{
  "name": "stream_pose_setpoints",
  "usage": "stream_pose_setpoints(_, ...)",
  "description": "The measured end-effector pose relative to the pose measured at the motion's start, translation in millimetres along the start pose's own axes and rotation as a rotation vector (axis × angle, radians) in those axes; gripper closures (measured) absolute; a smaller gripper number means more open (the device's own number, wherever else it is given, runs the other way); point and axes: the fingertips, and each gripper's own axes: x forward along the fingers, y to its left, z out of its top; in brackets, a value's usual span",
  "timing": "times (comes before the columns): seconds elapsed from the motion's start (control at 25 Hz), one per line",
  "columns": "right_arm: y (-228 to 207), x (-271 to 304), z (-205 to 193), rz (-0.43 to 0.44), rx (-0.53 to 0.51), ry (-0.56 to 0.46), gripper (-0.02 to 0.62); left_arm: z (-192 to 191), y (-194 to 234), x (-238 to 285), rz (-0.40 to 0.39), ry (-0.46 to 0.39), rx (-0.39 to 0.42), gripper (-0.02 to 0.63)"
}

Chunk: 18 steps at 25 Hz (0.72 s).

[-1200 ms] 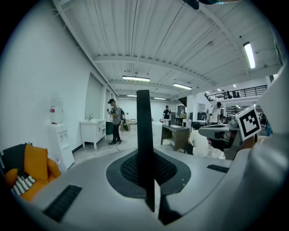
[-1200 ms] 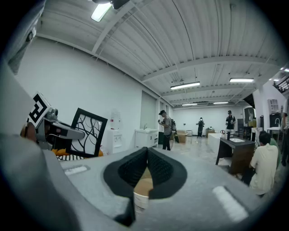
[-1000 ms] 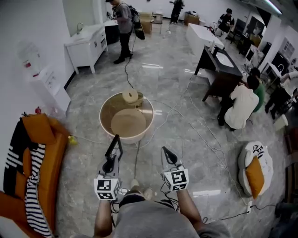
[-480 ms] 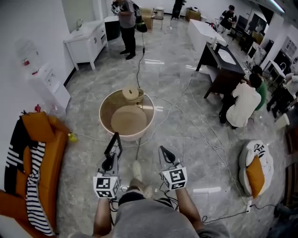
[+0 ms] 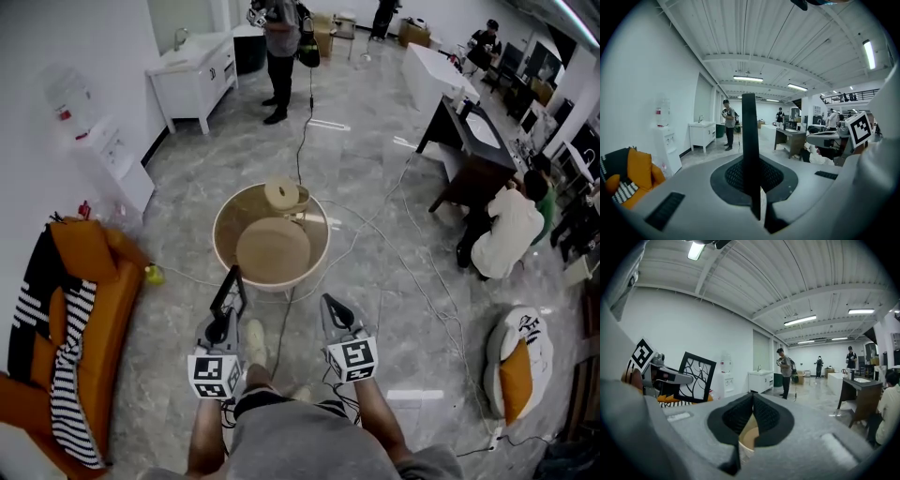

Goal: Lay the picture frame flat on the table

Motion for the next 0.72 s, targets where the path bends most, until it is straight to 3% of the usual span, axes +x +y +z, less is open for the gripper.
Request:
stream_pose_setpoints(0.24,-9,96,16,0.025,-0.004,0.01,0.595,20,56,67,0.002,0.008,-0.02,0.578)
stream_pose_setpoints(0.72,-23,270,48,-0.011,0.022,0.041,0.595,65,179,198,-0.057,0.04,-0.034,0.578)
